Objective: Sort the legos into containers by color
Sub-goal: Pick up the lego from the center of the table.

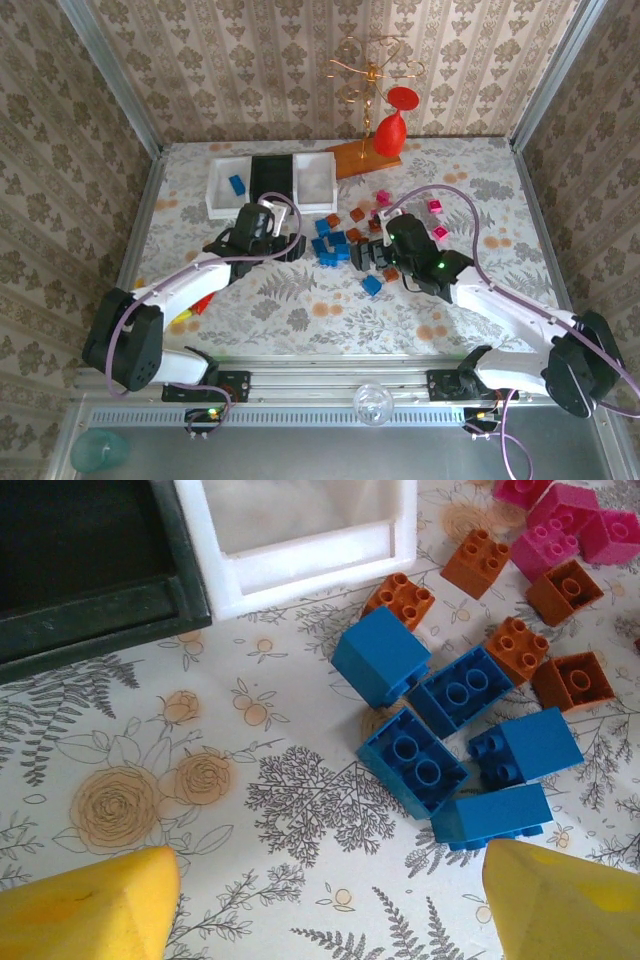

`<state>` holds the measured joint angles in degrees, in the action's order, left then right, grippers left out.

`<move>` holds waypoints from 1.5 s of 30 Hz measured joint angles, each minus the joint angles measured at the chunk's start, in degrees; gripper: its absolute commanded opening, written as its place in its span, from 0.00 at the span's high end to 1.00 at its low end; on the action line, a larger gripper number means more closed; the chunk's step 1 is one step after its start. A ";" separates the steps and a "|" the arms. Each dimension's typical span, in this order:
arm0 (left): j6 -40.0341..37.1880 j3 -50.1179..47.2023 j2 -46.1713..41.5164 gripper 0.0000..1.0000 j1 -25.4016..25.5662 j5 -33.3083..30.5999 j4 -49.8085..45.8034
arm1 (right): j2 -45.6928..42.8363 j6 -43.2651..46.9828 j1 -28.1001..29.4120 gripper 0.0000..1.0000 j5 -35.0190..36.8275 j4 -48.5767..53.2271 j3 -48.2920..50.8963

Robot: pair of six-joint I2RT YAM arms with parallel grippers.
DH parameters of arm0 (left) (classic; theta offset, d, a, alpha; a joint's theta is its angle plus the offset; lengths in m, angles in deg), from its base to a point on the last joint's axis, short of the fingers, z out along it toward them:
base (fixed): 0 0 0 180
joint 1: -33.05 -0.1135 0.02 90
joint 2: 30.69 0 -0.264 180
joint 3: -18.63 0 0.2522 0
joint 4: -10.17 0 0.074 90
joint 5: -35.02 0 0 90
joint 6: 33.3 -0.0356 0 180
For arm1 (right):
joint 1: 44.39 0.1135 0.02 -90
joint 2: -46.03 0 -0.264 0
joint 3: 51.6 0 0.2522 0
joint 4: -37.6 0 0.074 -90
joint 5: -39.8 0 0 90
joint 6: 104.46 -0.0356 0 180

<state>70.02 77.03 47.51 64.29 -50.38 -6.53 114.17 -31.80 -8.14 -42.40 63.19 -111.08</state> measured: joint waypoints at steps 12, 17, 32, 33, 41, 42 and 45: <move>-0.07 -2.67 -1.57 0.19 2.54 1.57 3.74 | -12.17 2.71 -1.31 0.00 3.37 6.12 4.24; -1.42 -1.81 -0.46 0.19 4.37 2.08 3.37 | -11.30 5.31 -1.77 0.00 4.55 4.33 6.12; -5.64 9.07 13.68 0.23 5.95 6.64 -6.01 | -13.55 7.10 -1.88 0.00 5.51 -5.09 13.18; -5.64 8.94 13.68 0.23 6.08 7.87 -6.12 | -13.73 7.10 -1.90 0.00 5.51 -5.44 13.38; -4.28 8.83 16.09 0.19 8.90 11.45 -5.97 | -14.01 6.95 -1.92 0.00 5.51 -6.54 13.49; -3.91 9.16 17.33 0.19 9.20 11.08 -6.14 | -14.10 6.93 -1.92 0.00 5.51 -6.60 13.53; -2.71 10.16 20.09 0.19 10.03 9.66 -6.88 | -14.16 6.91 -1.92 0.00 5.49 -6.71 13.55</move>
<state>67.31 87.20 67.59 74.32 -40.72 -13.41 100.00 -24.89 -10.07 -36.92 56.48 -97.52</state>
